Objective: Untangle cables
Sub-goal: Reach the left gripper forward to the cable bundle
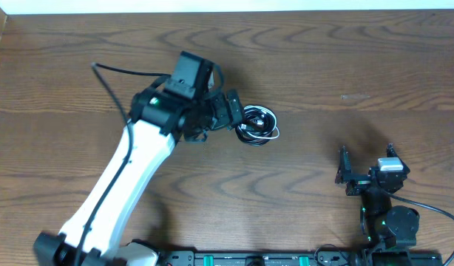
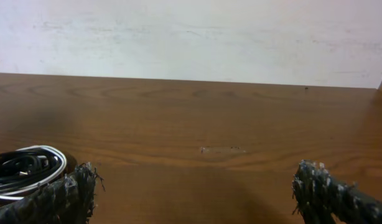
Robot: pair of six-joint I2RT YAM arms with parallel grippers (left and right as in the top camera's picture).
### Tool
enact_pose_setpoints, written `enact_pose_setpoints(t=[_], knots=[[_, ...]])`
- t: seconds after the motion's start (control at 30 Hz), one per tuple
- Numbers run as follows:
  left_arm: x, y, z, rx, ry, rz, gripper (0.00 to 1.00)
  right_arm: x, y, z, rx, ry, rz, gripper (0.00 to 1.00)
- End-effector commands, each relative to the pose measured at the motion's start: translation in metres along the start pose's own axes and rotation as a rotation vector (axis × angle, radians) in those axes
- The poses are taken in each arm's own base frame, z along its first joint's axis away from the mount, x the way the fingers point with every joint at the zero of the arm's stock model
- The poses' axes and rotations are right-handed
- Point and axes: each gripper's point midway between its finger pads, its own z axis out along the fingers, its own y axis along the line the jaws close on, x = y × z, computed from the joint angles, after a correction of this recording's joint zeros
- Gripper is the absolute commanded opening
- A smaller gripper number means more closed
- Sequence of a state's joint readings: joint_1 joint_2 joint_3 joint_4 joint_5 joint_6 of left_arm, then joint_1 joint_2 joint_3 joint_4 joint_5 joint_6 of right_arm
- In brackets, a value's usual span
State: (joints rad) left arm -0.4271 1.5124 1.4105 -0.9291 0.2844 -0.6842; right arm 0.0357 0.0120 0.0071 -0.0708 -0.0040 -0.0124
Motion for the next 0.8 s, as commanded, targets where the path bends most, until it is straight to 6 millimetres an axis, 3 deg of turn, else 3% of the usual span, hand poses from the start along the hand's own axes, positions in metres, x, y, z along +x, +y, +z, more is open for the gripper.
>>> enact_pose_setpoints(t=[0.0, 0.27, 0.43, 0.67, 0.77], knots=[[-0.005, 0.008, 0.031, -0.078, 0.031, -0.146, 0.98, 0.001, -0.001, 0.000, 0.004, 0.001, -0.011, 0.99], [0.000, 0.005, 0.107, -0.115, 0.122, -0.140, 0.98, 0.001, -0.001, 0.000, 0.004, 0.001, -0.011, 0.99], [0.013, 0.010, 0.132, -0.170, 0.156, -0.287, 0.98, 0.001, -0.001, 0.000, 0.004, 0.001, -0.011, 0.99], [0.021, -0.005, 0.166, -0.162, 0.136, -0.280, 0.93, 0.001, -0.001, 0.000, 0.004, 0.001, -0.011, 0.99], [0.027, -0.009, 0.177, -0.165, 0.135, -0.286, 0.85, 0.001, -0.001, 0.000, 0.004, 0.001, -0.011, 0.99]])
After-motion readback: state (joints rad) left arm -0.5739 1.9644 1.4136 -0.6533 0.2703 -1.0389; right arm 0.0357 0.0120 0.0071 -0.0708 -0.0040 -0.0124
